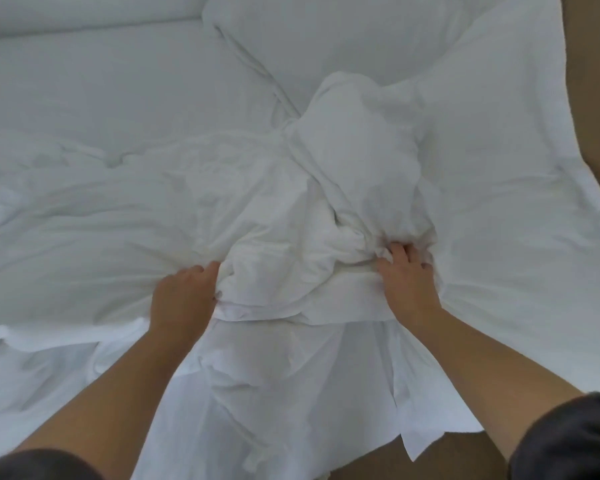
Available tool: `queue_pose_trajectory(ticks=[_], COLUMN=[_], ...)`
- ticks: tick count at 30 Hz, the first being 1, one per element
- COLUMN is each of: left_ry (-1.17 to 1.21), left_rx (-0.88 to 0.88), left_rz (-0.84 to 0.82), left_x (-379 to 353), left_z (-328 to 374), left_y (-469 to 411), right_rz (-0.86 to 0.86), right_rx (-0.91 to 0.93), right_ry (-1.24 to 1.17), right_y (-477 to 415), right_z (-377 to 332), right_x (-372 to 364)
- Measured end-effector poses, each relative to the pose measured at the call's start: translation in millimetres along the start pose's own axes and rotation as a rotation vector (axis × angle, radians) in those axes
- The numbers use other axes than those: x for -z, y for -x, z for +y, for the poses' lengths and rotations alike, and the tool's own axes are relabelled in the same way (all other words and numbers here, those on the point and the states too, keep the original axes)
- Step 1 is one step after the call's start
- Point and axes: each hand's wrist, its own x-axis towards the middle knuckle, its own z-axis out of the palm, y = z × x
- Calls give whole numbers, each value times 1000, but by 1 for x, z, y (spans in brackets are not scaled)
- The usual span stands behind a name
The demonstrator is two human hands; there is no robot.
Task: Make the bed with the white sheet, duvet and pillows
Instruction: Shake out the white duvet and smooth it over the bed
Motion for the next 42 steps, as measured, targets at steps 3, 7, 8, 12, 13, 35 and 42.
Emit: queue_pose_trajectory(ticks=[3,7,8,12,13,35,42], left_ry=[3,147,192,180,99,-118,409], left_rx=[108,247,285,379,343,-261,71], left_rz=[-52,77,128,398,489,-224,34], left_x=[20,86,111,196,203,-44,8], left_z=[-4,-20,-27,-52,-53,67,66], left_y=[-10,-35,-45,-81,-81,6,22], right_rz=[19,119,194,419,466,-164,-403], right_rx=[49,116,125,63,50,265,211], right_ry=[-157,-320,-353,-313,-276,-124,-587], right_y=[-10,-33,-46,-99,-106,-47,10], right_z=[5,14,15,12,10,-42,-40], right_x=[4,49,70,174,189,28,25])
